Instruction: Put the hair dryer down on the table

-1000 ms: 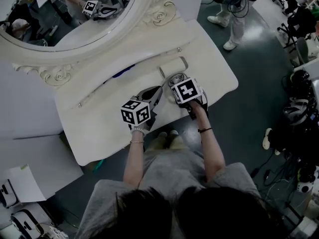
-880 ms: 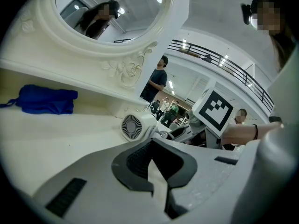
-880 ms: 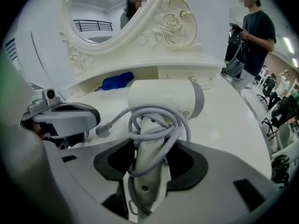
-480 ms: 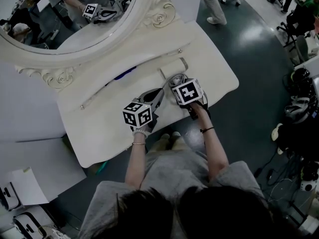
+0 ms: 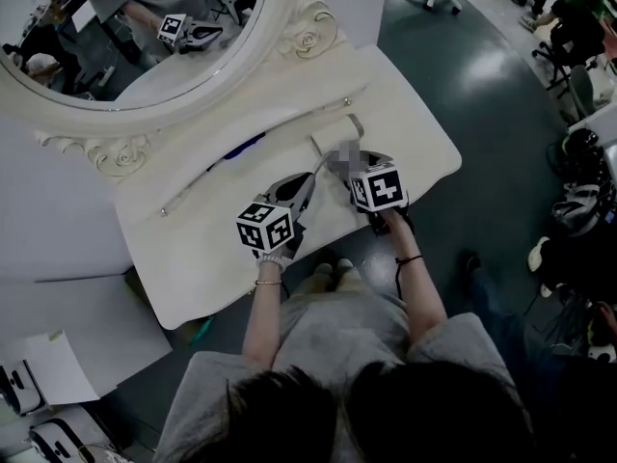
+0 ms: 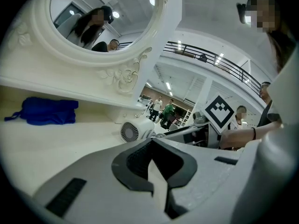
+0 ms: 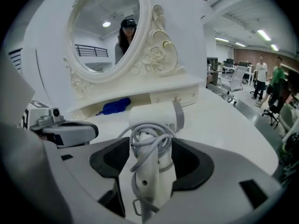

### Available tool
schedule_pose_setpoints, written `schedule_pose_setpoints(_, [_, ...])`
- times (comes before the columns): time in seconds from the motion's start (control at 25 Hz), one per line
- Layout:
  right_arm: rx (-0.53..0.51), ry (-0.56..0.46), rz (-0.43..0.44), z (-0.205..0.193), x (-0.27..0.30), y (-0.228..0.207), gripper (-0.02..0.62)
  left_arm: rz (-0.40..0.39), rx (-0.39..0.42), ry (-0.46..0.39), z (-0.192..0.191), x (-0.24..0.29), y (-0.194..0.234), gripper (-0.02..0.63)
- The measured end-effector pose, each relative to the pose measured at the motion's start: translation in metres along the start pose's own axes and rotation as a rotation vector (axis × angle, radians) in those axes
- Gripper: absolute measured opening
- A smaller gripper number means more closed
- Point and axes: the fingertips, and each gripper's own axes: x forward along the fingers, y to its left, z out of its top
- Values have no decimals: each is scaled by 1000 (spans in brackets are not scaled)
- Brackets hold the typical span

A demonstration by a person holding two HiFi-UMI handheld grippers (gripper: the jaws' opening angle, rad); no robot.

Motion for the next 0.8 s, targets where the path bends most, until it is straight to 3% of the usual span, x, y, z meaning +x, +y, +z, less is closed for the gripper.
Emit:
schedule_pose_setpoints(0.28, [117, -173, 83, 21, -34, 10, 272, -29, 45, -30, 10, -8, -13, 5])
schedule_pose_setpoints(0.44, [155, -268, 135, 35, -57, 22, 206, -51, 83, -56, 21, -13, -25, 5])
schedule_pose_setpoints(0.8, [125, -391, 150, 52, -93, 44, 23, -94, 186, -120, 52, -26, -55, 5])
